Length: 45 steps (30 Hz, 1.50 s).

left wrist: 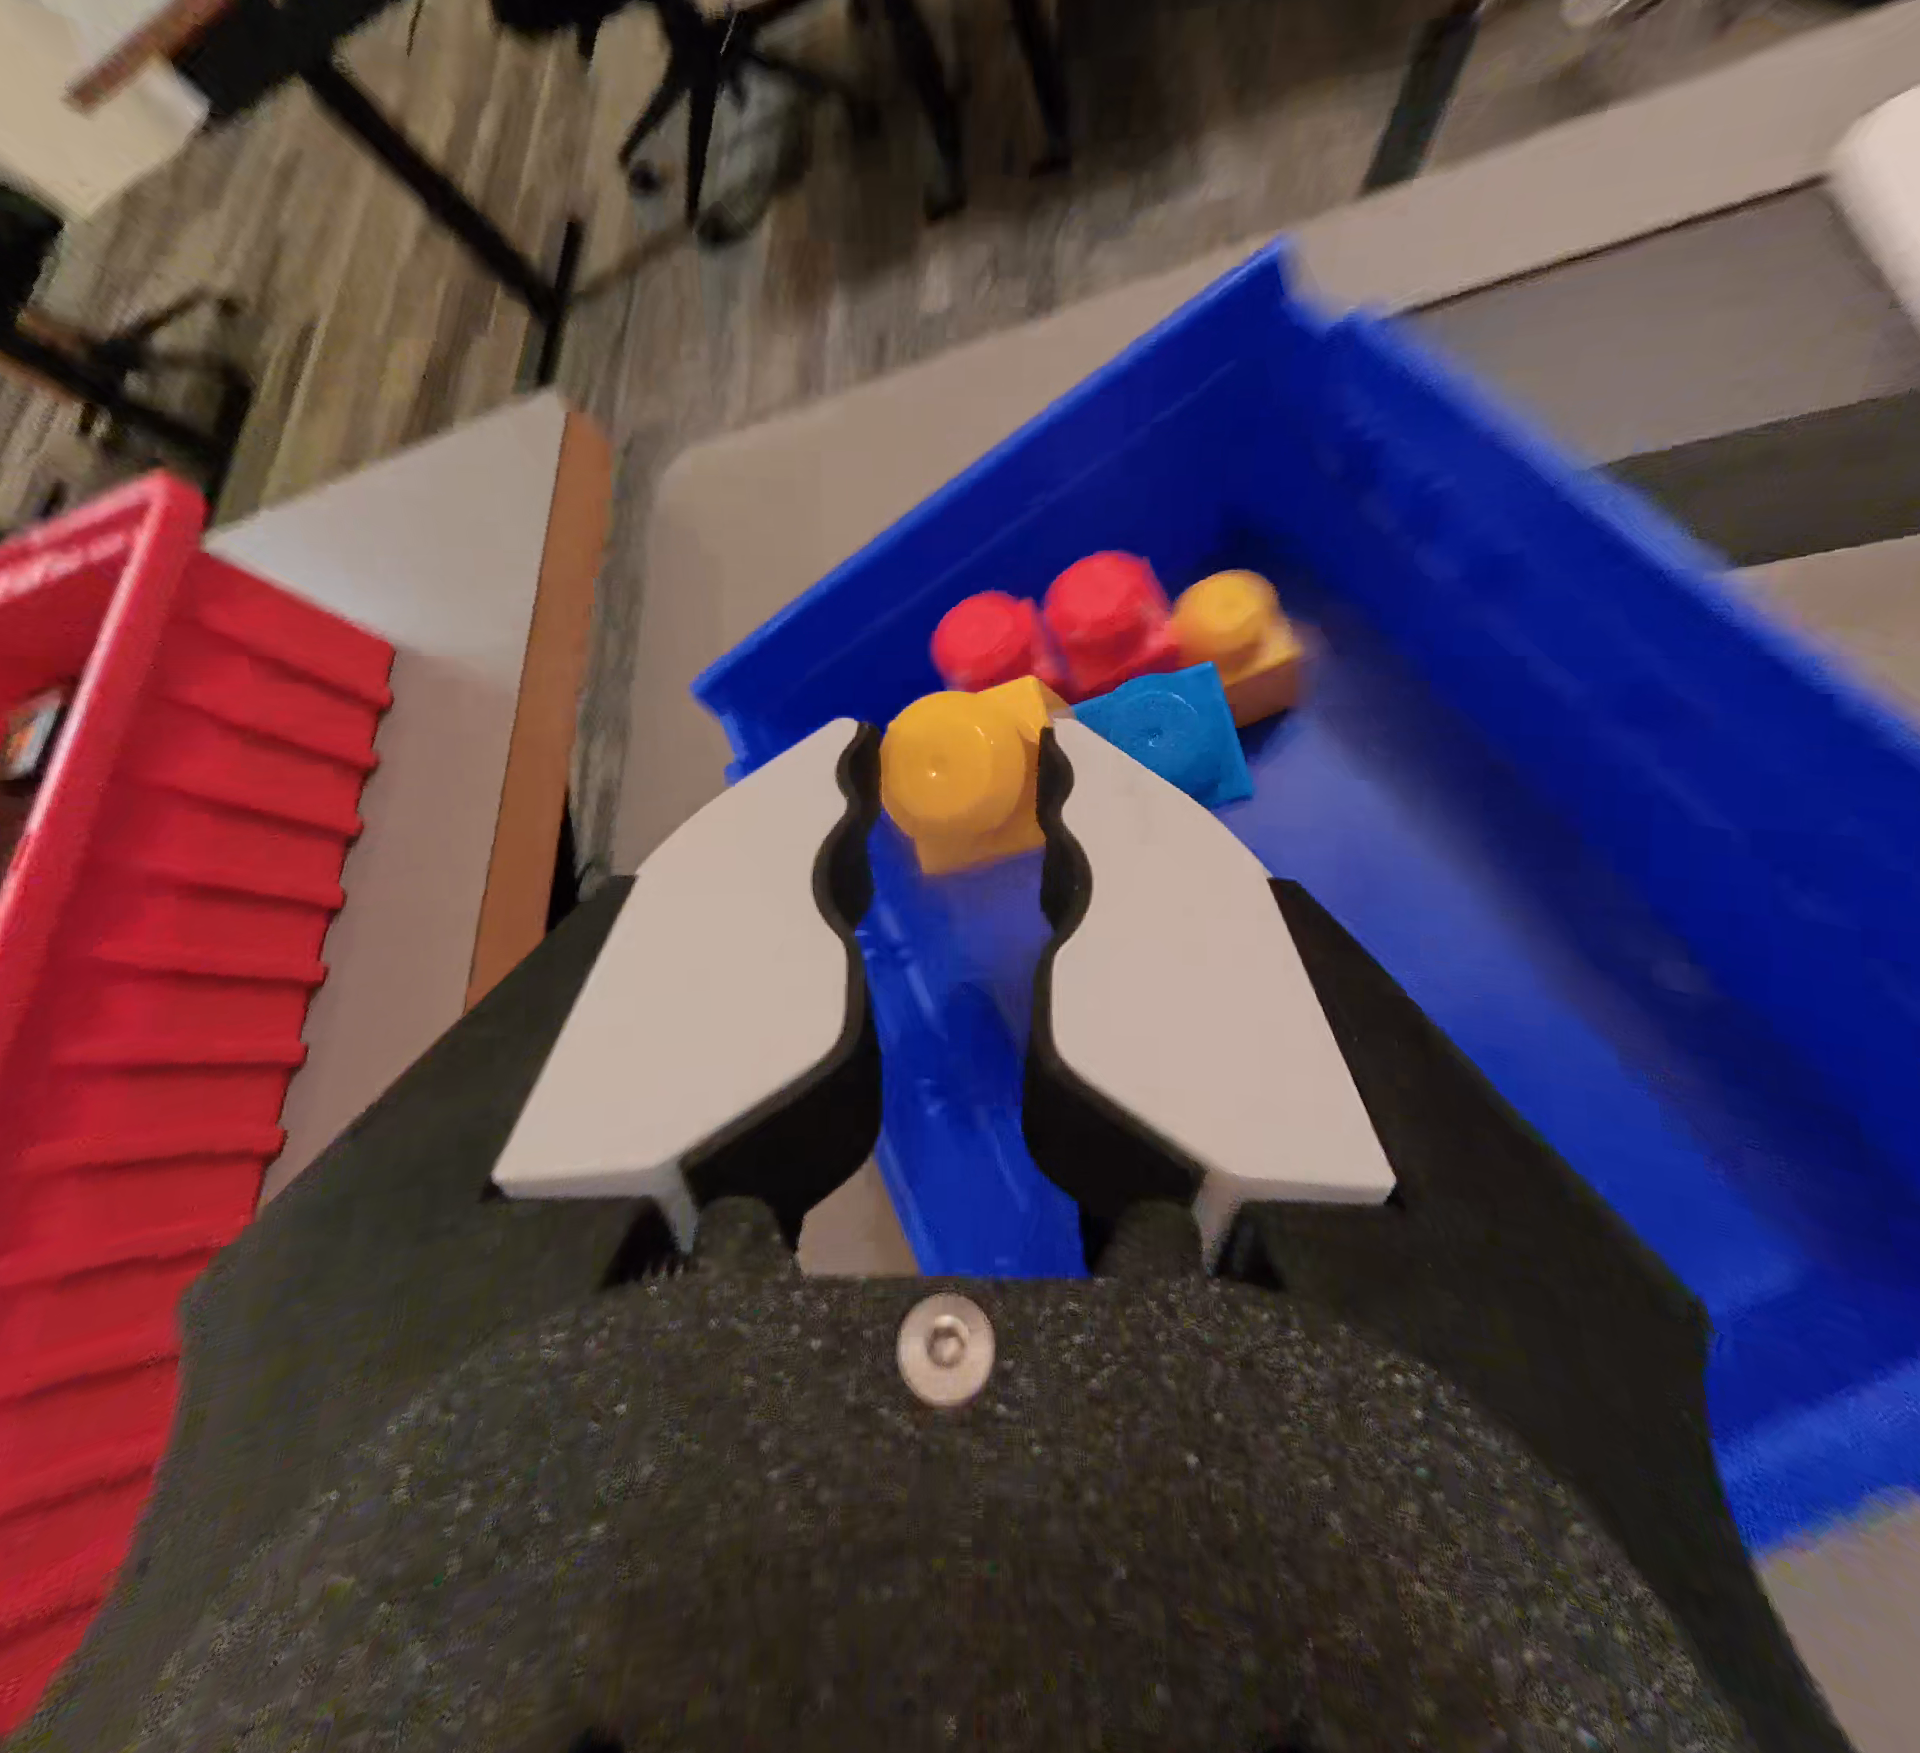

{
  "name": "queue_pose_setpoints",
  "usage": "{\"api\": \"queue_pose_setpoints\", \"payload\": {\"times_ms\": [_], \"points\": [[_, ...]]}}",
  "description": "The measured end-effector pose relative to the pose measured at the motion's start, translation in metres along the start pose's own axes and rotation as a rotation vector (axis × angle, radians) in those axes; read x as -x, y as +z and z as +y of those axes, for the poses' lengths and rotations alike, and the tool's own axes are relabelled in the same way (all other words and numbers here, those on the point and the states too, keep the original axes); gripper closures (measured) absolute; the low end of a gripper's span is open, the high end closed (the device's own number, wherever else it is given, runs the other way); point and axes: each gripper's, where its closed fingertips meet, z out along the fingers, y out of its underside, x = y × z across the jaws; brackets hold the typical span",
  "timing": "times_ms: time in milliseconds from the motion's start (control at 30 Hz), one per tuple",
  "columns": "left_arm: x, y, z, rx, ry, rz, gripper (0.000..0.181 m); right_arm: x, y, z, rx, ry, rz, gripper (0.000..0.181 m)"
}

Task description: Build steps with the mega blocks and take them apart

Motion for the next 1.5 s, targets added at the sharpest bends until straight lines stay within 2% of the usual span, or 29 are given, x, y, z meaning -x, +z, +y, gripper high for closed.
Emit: {"api": "queue_pose_setpoints", "payload": {"times_ms": [67,167,333,500,633,700,767,867,933,1000,1100,1167,1267,1400,1500], "points": [[-0.027,-0.036,-0.023,-0.117,0.026,0.066,0.152,0.007,0.002,0.001,0.006,-0.019,-0.024,0.178],[-0.087,-0.093,-0.048,-0.28,0.082,0.2,0.152,0.028,0.005,0.005,0.017,-0.069,-0.094,0.173],[-0.211,-0.168,-0.054,-0.427,0.186,0.464,0.152,0.081,0.008,0.017,0.058,-0.185,-0.23,0.153],[-0.321,-0.202,-0.037,-0.466,0.268,0.666,0.152,0.146,0.007,0.039,0.122,-0.31,-0.375,0.138],[-0.374,-0.209,-0.027,-0.475,0.289,0.746,0.152,0.166,0.009,0.061,0.212,-0.398,-0.382,0.133],[-0.387,-0.214,-0.026,-0.486,0.253,0.803,0.152,0.159,0.013,0.072,0.257,-0.451,-0.32,0.145],[-0.392,-0.222,-0.029,-0.523,0.215,0.86,0.153,0.154,0.013,0.073,0.256,-0.445,-0.322,0.145],[-0.388,-0.232,-0.035,-0.605,0.126,0.975,0.15,0.152,0.011,0.062,0.207,-0.311,-0.373,0.146],[-0.384,-0.23,-0.033,-0.636,0.054,1.05,0.134,0.155,0.006,0.043,0.126,-0.102,-0.488,0.146],[-0.39,-0.231,-0.023,-0.619,-0.035,1.2,0.125,0.156,-0.004,0.018,0.012,0.087,-0.611,0.146],[-0.401,-0.246,-0.012,-0.6,-0.146,1.443,0.121,0.161,-0.02,-0.004,-0.081,0.323,-0.788,0.146],[-0.404,-0.264,-0.012,-0.636,-0.176,1.549,0.127,0.169,-0.027,-0.008,-0.096,0.394,-0.875,0.145],[-0.404,-0.273,-0.013,-0.679,-0.157,1.561,0.142,0.184,-0.031,-0.003,-0.077,0.4,-0.945,0.145],[-0.4,-0.274,-0.008,-0.692,-0.064,1.546,0.144,0.194,-0.033,0.003,-0.03,0.379,-0.994,0.145],[-0.396,-0.271,-0.003,-0.697,0.009,1.535,0.144,0.19,-0.032,0.007,0.01,0.307,-0.976,0.142]]}}
